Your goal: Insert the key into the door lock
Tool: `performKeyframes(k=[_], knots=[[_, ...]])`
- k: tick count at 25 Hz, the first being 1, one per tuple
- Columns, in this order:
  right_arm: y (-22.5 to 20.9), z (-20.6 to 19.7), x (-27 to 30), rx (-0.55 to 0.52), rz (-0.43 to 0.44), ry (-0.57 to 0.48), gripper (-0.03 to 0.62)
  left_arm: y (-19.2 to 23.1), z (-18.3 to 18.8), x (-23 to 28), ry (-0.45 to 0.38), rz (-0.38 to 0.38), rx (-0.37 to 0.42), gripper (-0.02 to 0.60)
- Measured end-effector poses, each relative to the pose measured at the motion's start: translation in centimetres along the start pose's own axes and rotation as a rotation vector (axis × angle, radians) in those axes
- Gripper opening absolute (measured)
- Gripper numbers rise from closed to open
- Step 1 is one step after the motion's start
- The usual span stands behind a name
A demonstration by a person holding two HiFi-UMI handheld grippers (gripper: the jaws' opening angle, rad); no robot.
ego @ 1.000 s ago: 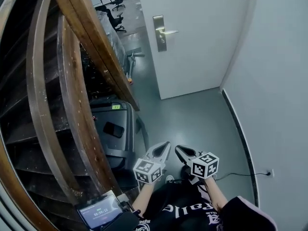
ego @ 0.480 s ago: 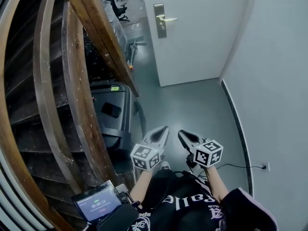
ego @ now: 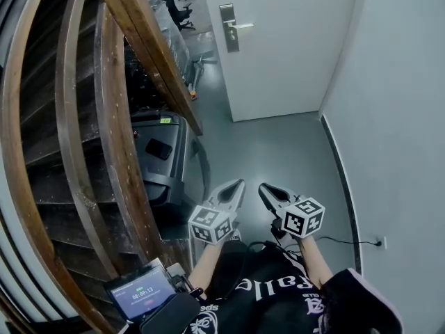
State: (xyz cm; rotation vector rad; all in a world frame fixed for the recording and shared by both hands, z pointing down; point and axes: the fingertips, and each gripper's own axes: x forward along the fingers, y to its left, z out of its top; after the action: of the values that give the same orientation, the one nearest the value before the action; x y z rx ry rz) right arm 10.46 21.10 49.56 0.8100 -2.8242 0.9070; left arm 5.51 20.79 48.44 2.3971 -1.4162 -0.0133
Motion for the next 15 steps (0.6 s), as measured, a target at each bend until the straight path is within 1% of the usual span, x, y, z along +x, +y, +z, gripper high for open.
performKeyframes(k=[6,15], knots=[[-0.5,0.2,-0.7,-0.003,0.023,0.001,0.037,-1.2,-0.1,0.7,-0.001,0.003,0.008,0.006],[-1.1,0.5,0.1,-0.006,0.035,0.009,0.037,-0.4,0.2,1.6,-0.003,0.009,0.013,0.006]])
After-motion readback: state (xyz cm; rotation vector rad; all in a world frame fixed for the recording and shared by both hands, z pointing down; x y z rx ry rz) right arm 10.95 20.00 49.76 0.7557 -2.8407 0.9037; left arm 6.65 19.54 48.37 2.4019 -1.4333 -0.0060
